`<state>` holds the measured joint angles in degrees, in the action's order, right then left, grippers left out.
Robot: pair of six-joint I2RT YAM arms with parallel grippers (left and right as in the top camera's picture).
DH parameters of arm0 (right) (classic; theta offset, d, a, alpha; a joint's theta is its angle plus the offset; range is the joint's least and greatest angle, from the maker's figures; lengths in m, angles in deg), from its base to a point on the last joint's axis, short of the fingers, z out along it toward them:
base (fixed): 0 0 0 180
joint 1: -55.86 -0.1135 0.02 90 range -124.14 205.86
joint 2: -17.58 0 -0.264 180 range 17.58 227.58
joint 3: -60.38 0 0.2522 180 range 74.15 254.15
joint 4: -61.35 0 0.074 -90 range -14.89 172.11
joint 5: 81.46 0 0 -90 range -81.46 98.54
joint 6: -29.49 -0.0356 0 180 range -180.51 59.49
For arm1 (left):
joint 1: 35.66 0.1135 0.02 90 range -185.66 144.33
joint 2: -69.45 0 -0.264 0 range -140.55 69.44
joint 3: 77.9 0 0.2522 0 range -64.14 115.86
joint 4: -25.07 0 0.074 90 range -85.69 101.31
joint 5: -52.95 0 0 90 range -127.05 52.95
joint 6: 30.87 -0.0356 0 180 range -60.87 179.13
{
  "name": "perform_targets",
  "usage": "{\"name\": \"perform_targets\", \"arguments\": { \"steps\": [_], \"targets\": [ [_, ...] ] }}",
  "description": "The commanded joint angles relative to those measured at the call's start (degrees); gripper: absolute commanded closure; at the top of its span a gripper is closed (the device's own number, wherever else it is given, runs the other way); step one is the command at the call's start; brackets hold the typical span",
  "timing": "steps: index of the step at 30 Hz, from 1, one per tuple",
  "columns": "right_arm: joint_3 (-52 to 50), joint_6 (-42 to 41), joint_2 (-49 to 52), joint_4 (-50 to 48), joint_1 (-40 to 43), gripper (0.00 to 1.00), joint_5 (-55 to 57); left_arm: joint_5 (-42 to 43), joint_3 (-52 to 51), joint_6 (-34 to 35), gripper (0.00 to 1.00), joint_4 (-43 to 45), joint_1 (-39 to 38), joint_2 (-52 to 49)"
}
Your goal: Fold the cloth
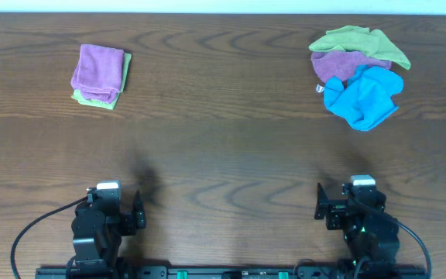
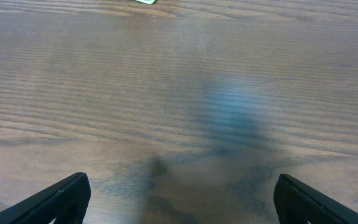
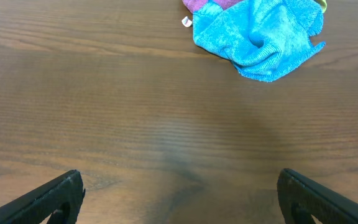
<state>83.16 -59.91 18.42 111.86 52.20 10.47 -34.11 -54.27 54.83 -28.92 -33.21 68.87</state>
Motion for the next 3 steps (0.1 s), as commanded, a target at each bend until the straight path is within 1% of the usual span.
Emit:
{"name": "perform_targets", "arguments": {
  "steps": [1,3],
  "targets": [
    [-0.20,-0.76,-0.52,0.09,0.37,0.01,-0.48,-0.61,-0.68,0.63,0.05,-0.48,-0.13,0.37],
    [-0.20,-0.76,-0.52,0.09,0.37,0.01,-0.48,-0.61,-0.68,0.63,0.05,-0.48,-0.13,0.37]
  ]
}}
